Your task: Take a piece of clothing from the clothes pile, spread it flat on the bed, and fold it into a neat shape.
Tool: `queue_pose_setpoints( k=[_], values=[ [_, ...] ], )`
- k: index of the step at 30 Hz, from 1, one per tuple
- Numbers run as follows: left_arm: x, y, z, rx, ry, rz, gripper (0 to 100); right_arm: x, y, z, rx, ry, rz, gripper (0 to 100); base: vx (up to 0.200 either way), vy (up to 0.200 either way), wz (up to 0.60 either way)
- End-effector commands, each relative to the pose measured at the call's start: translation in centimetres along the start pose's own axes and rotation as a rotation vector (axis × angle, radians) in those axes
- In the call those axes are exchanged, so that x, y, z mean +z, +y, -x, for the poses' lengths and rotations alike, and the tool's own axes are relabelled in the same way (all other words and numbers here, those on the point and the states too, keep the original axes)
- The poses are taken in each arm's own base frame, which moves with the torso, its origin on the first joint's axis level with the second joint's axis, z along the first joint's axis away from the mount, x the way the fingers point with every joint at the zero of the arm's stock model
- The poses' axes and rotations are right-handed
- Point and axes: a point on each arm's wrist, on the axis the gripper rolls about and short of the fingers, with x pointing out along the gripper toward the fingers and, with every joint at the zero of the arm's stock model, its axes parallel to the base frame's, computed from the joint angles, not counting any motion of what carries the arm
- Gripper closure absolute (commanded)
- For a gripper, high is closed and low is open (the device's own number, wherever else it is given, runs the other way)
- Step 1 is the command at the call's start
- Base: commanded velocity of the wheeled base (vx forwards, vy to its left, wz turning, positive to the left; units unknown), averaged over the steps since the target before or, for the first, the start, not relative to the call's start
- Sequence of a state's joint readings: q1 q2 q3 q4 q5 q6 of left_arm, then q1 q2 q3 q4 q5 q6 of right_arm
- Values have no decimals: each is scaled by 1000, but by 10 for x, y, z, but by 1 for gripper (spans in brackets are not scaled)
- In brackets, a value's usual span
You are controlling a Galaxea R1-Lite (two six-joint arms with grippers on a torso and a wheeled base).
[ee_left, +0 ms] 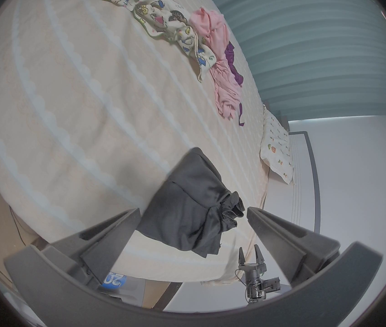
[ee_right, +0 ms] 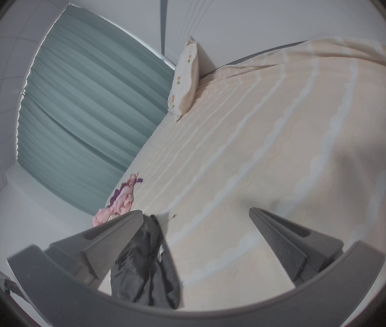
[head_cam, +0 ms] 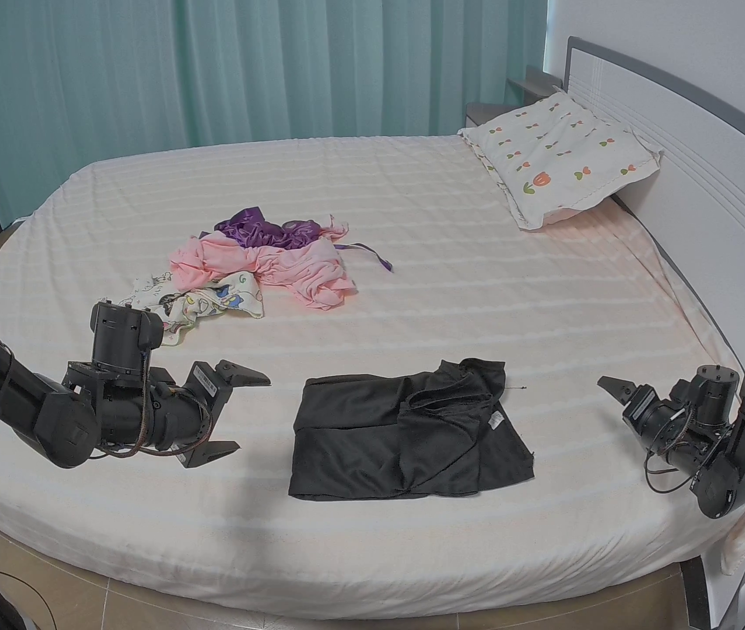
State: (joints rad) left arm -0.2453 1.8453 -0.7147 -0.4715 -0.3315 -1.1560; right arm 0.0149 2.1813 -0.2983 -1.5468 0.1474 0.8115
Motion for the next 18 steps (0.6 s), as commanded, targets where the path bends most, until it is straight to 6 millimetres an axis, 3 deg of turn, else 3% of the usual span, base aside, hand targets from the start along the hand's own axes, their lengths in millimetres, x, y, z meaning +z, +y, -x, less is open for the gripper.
queue_pose_setpoints(
  k=[1,4,10,18],
  values=[
    [6,7,-1,16,-9,18,0,-17,23,2,29,28,79,0,0,200,0],
    [7,11,-5,33,-7,22,0,-30,34,1,19,49,170,0,0,200,0],
    [8,16,-10,52,-1,28,0,-64,82,6,21,123,311,0,0,200,0],
    [6,19,-8,54,-3,28,0,-93,131,-8,-57,197,414,0,0,0,0]
  ],
)
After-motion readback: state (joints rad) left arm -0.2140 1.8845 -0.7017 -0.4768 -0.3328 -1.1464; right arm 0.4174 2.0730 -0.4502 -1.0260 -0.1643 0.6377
